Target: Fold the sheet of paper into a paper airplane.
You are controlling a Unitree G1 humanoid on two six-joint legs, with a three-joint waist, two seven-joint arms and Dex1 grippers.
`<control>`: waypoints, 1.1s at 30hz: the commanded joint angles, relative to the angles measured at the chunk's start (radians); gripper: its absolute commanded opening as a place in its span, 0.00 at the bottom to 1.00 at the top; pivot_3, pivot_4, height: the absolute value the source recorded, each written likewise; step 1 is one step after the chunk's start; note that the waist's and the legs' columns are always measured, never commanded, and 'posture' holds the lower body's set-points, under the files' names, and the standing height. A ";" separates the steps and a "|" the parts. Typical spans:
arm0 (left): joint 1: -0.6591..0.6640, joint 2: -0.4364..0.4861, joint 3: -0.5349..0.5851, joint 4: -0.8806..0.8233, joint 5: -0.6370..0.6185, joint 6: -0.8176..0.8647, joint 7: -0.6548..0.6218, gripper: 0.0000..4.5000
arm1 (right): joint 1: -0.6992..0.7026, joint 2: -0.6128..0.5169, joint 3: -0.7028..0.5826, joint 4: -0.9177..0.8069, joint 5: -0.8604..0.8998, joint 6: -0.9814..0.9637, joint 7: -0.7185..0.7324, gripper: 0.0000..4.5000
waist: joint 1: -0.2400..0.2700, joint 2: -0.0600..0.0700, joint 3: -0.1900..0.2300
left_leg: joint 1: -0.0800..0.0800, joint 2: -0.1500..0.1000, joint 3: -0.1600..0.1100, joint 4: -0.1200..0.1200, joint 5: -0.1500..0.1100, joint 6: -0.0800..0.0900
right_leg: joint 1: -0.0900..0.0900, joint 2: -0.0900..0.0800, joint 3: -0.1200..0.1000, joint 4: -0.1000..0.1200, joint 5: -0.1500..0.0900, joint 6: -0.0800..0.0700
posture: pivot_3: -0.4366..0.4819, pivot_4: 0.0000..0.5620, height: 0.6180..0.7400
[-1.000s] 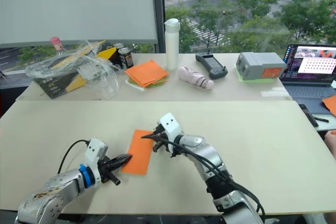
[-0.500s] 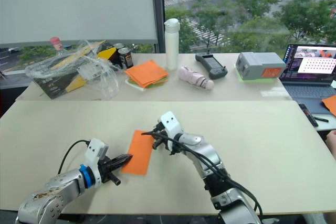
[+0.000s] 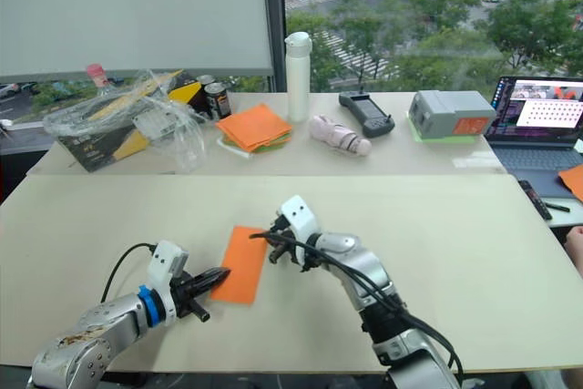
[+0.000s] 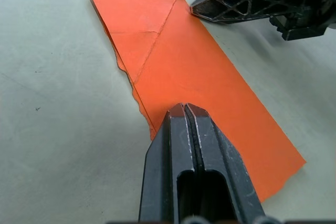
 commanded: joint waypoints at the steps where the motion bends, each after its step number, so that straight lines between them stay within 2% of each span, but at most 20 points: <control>1: 0.011 0.000 -0.001 -0.018 0.001 -0.004 0.001 0.01 | 0.034 -0.013 0.037 -0.039 0.015 0.042 0.042 0.01 | 0.000 0.000 0.000 | 0.000 0.000 0.000 0.000 0.000 0.000 | 0.000 0.000 0.000 0.000 0.000 0.000 | 0.48 0.27 1.00; 24: 0.000 0.008 0.001 -0.004 0.006 -0.004 -0.008 0.01 | 0.076 -0.100 0.123 -0.170 0.066 0.107 0.195 0.01 | 0.001 0.000 0.000 | 0.000 0.000 0.000 0.000 0.000 0.000 | 0.000 0.000 0.000 -0.001 0.000 0.000 | 0.48 0.27 1.00; 33: -0.002 0.005 0.001 -0.006 0.004 -0.002 -0.005 0.01 | 0.070 -0.106 0.118 -0.201 0.160 0.219 0.254 0.01 | 0.001 0.000 0.000 | 0.000 0.000 0.000 0.000 0.000 0.000 | 0.000 0.000 0.000 -0.001 0.000 0.000 | 0.48 0.27 1.00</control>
